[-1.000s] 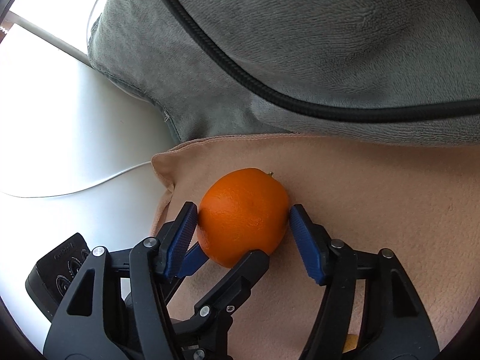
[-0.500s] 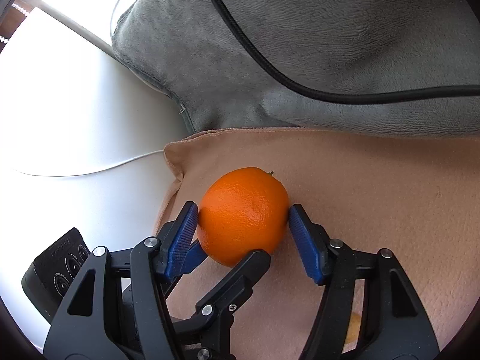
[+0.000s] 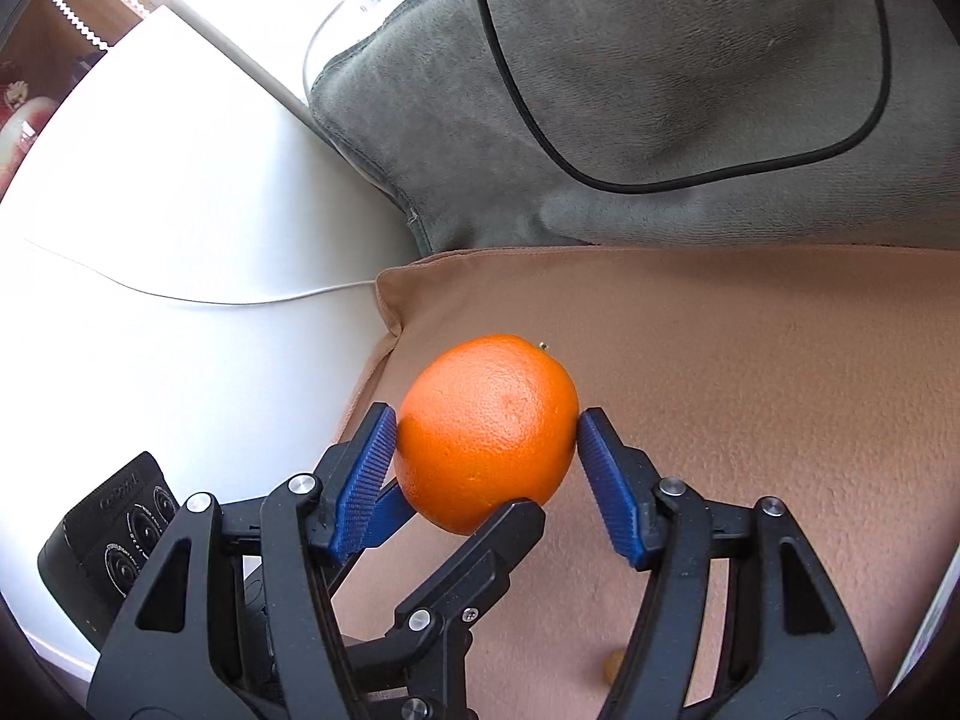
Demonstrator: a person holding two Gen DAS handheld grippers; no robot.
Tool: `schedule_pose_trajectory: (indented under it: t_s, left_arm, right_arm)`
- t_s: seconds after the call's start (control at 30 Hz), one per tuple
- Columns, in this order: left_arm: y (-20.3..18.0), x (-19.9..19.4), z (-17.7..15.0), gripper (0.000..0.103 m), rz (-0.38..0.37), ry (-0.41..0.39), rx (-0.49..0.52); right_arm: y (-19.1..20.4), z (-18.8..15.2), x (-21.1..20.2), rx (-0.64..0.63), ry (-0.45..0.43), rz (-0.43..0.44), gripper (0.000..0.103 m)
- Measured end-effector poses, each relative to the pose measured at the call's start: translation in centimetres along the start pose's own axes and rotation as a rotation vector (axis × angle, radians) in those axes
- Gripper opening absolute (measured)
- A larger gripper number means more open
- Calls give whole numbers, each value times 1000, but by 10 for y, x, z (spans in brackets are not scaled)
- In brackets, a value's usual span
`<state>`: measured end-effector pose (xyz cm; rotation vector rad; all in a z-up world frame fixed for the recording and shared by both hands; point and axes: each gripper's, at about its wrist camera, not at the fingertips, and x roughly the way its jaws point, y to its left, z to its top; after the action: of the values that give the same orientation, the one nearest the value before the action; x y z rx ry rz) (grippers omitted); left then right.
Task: Organize fruits
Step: 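Close the left gripper on the orange while the right gripper clamps it too, then carry the orange onto the floral plate and open both grippers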
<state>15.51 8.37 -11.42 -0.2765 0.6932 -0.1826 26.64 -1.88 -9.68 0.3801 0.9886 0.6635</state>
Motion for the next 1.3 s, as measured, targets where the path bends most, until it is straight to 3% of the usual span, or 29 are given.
schedule_pose_trajectory:
  t_s: [0.3, 0.73, 1.3]
  left_arm:
    - [-47, -21, -6, 60, -38, -23, 57]
    - [-116, -20, -19, 60, -145, -8, 130]
    - [-186, 32, -19, 60, -261, 89, 189]
  right_arm:
    - [-7, -27, -57, 1, -58, -11, 66]
    - [-41, -56, -138, 33, -137, -73, 66]
    - [-110, -52, -188, 104, -171, -180, 66]
